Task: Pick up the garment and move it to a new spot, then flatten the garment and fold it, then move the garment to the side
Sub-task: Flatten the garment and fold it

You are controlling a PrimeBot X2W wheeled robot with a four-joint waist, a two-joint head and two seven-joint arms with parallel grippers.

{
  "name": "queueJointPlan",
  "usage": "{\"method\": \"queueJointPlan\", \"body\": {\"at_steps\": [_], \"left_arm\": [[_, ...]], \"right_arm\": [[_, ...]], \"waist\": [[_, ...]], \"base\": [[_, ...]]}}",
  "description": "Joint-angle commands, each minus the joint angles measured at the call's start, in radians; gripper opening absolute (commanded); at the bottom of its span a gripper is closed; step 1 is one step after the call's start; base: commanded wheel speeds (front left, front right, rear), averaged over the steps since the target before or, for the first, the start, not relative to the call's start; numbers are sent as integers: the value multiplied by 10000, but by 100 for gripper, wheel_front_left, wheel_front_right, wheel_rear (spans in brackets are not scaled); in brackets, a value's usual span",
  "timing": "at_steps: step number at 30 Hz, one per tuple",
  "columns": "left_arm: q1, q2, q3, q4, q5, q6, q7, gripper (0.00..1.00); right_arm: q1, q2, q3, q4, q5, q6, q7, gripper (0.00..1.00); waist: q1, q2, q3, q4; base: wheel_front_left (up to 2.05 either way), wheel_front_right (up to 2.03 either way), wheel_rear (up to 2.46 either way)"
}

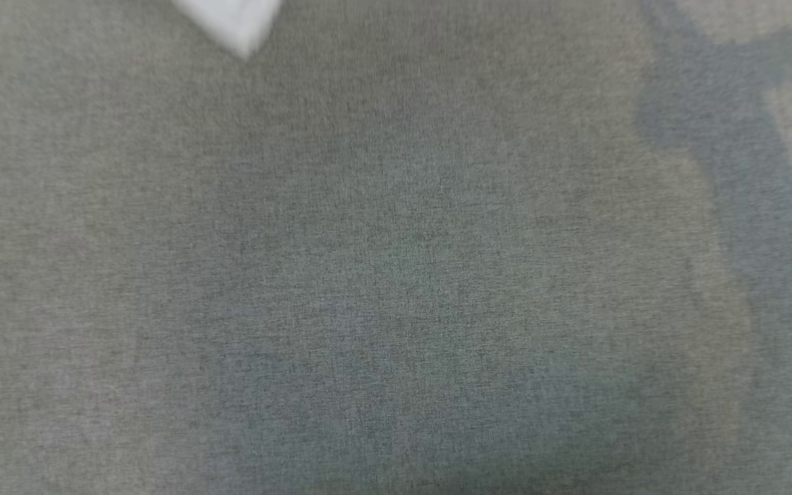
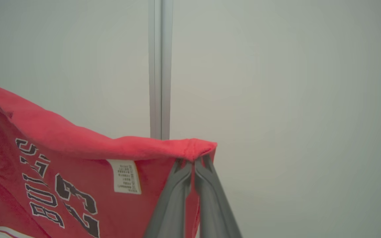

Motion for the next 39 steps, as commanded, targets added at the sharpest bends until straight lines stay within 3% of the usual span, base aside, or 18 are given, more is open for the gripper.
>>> {"method": "queueJointPlan", "body": {"at_steps": [1,4,8,13,18,23,31,36,39], "left_arm": [[-503,-131,-11,330,324,-196,-583,0],[-770,-569,-43,914,541,-645,-1566,0],[-332,-642,-125,1090,458,-1158,-2374,0],[1508,-351,-368,492,-25,-1450,-2870,0],[4565,211,-500,-783,-832,-1479,-3281,0],[7913,1141,-439,-3069,-1514,-726,-3776,0],[12990,2772,-259,-7114,-2625,1441,-4228,0],[15906,3125,-34,-8886,-3007,2514,-4641,0],[16643,3000,-2,-9341,-2936,2775,-4694,0]], "right_arm": [[-515,10,190,210,-430,-6,-537,0],[-1102,-25,878,574,-960,-6,-1304,0],[-1326,-339,1810,754,-987,-6,-1838,0],[-537,-747,2953,1025,-440,-6,-2361,0],[765,-1222,4094,888,361,-6,-2914,0],[2606,-2037,4787,174,1473,-6,-3525,0],[6049,-3583,4996,-1973,3250,-8,-3827,0],[8214,-3941,4328,-2888,3732,-8,-3824,0],[8884,-3940,4028,-3086,3694,-8,-3816,0]], "waist": [[0,0,631,-44],[0,0,846,135],[0,0,1073,445],[0,0,1095,813],[0,0,743,1065],[0,0,-73,1197],[0,0,-1234,1027],[0,0,-1724,787],[0,0,-1809,735]], "base": [[0,0,0],[0,0,0],[0,0,0],[0,0,0],[0,0,0],[0,0,0],[0,0,0],[0,0,0],[0,0,0]]}}
